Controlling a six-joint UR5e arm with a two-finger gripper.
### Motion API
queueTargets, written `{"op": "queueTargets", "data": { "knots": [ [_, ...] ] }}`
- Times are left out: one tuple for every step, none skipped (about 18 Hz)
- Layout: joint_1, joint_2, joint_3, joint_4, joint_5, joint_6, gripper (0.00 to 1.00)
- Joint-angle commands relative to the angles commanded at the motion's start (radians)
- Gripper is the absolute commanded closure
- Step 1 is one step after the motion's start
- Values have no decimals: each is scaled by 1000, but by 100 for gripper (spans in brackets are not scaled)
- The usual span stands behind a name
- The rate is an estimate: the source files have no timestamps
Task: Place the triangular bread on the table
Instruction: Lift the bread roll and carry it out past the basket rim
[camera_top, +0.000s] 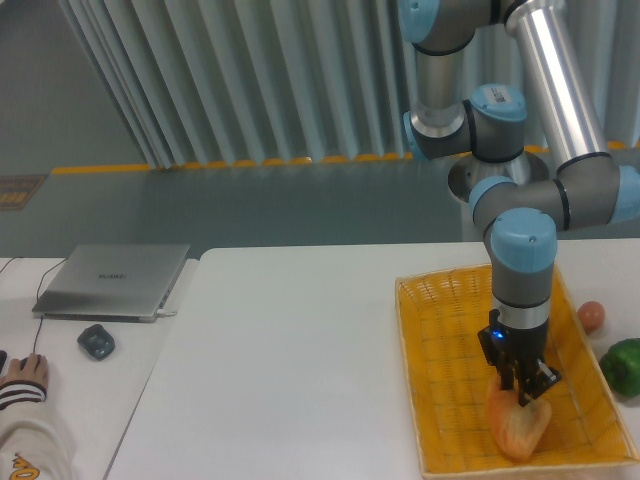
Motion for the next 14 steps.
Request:
{"op": "queueTargets", "data": {
  "knots": [
    [11, 12, 0, -5, -3, 3, 100],
    [21, 25, 2, -9, -5, 3, 100],
    [26, 29, 5, -12, -8, 5, 100],
    [32, 34, 8, -15, -15, 5, 100],
    [40, 46, 11, -23, -24, 5, 100],
    [52, 57, 24, -41, -38, 5, 100],
    [63, 61, 34, -57, -49, 5, 100],
    [75, 74, 46, -72, -60, 5, 100],
    [95, 83, 57, -89, -75, 5, 100],
    [110, 88, 64, -98, -90, 5, 100],
    [121, 91, 71, -100, -103, 8, 100],
    [132, 95, 72, -100, -107, 9, 100],
    [143, 95, 75, -100, -107, 9, 100],
    [156, 95, 77, -97, -107, 17, 100]
  ]
}}
